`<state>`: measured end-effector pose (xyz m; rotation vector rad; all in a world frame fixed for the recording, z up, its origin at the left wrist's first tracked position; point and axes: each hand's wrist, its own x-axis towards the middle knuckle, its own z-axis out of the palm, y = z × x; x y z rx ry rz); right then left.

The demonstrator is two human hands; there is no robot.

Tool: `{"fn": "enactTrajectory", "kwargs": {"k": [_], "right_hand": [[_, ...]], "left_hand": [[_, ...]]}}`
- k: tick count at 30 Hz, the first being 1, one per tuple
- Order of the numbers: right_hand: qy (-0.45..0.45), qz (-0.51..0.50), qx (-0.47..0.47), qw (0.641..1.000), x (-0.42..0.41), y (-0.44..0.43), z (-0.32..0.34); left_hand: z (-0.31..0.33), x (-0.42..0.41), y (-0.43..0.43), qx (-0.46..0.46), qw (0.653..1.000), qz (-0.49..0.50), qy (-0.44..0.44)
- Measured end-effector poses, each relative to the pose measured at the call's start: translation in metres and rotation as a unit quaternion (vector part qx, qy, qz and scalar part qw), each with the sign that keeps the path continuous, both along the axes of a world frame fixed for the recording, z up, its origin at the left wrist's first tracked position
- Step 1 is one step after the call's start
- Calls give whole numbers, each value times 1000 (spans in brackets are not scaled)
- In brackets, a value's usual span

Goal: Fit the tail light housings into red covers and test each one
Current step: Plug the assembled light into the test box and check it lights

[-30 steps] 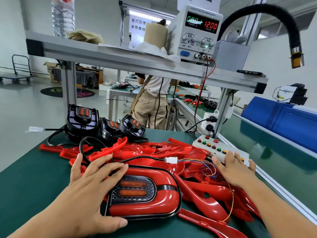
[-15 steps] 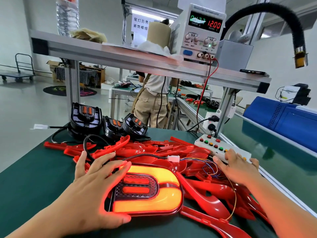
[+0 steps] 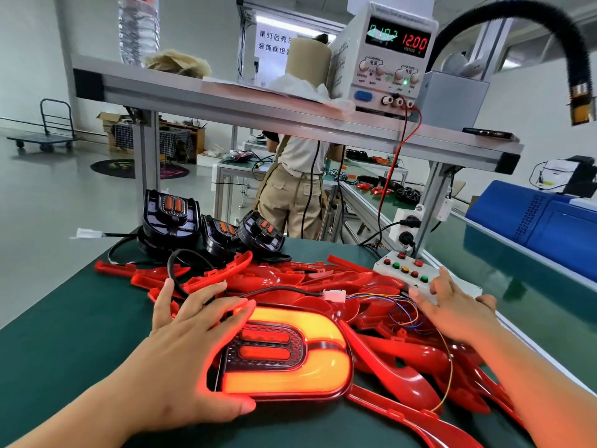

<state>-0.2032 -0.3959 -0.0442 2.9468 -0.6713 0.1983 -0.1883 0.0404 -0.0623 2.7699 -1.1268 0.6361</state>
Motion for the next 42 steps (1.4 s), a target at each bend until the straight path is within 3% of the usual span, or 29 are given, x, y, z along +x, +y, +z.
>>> {"fn": "enactTrajectory", "kwargs": {"k": [16,25,29,42], "right_hand": [[28,-8,-52,998,5,7,-4],[124,-18,-19,992,23,12,22],[189,-47,-58,979,38,8,28],[178,12,-28,984,51,8,9]], "left_hand": [[-2,2,0,7,1000,3,13],[-2,2,0,15,1000,8,5],[-3,4,-1,9,1000,11,4],[-5,5,0,3,1000,8,11]]}}
